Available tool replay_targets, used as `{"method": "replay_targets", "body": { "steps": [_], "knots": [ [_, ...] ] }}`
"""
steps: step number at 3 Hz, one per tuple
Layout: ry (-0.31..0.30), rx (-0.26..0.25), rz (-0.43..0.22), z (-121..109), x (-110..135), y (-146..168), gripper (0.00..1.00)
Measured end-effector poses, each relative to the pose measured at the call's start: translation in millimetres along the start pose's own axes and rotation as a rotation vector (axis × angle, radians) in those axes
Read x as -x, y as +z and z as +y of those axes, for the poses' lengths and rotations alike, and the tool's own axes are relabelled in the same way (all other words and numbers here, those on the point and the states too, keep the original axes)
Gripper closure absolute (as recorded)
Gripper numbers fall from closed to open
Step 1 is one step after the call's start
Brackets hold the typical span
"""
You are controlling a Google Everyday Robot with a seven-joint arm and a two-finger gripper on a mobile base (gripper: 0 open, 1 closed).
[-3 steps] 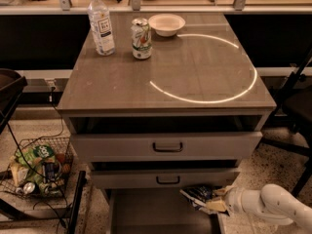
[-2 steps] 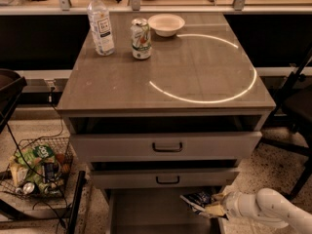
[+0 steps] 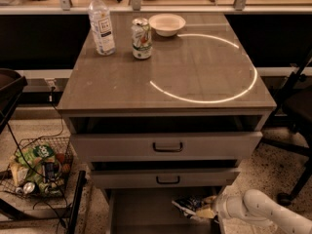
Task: Place blue chip bag into bottom drawer
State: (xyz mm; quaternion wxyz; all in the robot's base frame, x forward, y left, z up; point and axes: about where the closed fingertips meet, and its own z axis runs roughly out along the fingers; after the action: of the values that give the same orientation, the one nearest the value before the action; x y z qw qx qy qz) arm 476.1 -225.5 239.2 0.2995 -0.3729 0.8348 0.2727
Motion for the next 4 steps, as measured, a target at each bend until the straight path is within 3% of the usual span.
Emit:
{"method": "replay_targets", "body": {
  "steps": [1,2,3,4],
  "knots": [
    [-0.024,0.083,-0.016,20.6,5.3,34.7,1.0],
    [-0.022,0.085,-0.016,22.2,4.5,35.7,0.82],
    [-0.021,0.091,-0.016,24.6,4.6,38.4,0.51],
    [-0.021,0.095,-0.017,26.0,4.8,40.1,0.27]
  ]
}}
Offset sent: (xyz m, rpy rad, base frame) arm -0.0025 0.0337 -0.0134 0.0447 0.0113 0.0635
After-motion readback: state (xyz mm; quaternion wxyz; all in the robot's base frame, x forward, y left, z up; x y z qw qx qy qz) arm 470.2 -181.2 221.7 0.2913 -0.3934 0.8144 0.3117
